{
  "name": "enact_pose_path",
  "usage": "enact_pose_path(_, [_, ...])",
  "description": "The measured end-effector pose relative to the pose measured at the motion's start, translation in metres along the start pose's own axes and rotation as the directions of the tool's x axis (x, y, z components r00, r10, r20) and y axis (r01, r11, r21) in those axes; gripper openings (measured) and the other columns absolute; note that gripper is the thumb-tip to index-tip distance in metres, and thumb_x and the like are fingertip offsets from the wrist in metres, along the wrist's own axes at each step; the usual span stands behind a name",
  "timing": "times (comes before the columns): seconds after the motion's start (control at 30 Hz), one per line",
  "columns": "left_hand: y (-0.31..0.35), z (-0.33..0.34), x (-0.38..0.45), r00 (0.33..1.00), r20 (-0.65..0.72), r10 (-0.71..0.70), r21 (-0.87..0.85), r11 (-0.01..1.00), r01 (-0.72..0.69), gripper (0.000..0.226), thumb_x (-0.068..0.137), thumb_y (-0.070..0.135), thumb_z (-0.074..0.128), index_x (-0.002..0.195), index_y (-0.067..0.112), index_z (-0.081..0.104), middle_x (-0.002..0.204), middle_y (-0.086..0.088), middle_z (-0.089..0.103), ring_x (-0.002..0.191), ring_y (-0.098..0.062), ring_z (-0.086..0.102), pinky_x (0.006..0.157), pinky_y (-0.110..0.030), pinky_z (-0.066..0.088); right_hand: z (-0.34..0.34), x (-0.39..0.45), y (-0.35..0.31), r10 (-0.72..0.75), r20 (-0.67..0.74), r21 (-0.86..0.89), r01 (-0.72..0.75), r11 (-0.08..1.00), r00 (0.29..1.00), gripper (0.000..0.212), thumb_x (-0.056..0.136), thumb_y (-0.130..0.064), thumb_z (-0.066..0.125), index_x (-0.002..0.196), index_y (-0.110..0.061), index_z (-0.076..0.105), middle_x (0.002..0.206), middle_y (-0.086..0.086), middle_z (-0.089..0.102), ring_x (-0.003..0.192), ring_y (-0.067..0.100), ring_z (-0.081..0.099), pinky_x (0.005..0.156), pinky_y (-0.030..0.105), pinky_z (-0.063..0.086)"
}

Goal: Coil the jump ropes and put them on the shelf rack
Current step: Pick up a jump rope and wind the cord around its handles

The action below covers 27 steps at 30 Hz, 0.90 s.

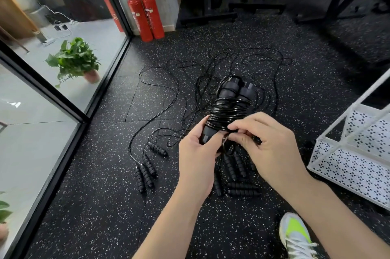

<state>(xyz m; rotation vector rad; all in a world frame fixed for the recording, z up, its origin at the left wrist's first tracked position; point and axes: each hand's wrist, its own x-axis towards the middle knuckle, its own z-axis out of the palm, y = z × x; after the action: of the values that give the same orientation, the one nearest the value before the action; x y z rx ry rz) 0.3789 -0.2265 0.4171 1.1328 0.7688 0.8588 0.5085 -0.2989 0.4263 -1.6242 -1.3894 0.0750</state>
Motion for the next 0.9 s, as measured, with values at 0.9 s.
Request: enact_pose_path(0.9, [0.002, -0.009, 0.003, 0.976, 0.208, 0.063, 0.053, 0.996, -0.075, 0.037, 0.094, 0.024, 0.066, 0.130, 0.034, 0.067, 0.132, -0.010, 0.068, 0.128, -0.037, 0.059, 0.113, -0.065, 0.038, -0.004, -0.003, -0.007, -0.102, -0.091, -0.134, 0.090, 0.987, 0.991, 0.007, 0.084, -0.009, 0.078, 0.088, -0.010, 0.073, 0.085, -0.004, 0.061, 0.073, 0.006, 0.057, 0.069, 0.018, 0.049])
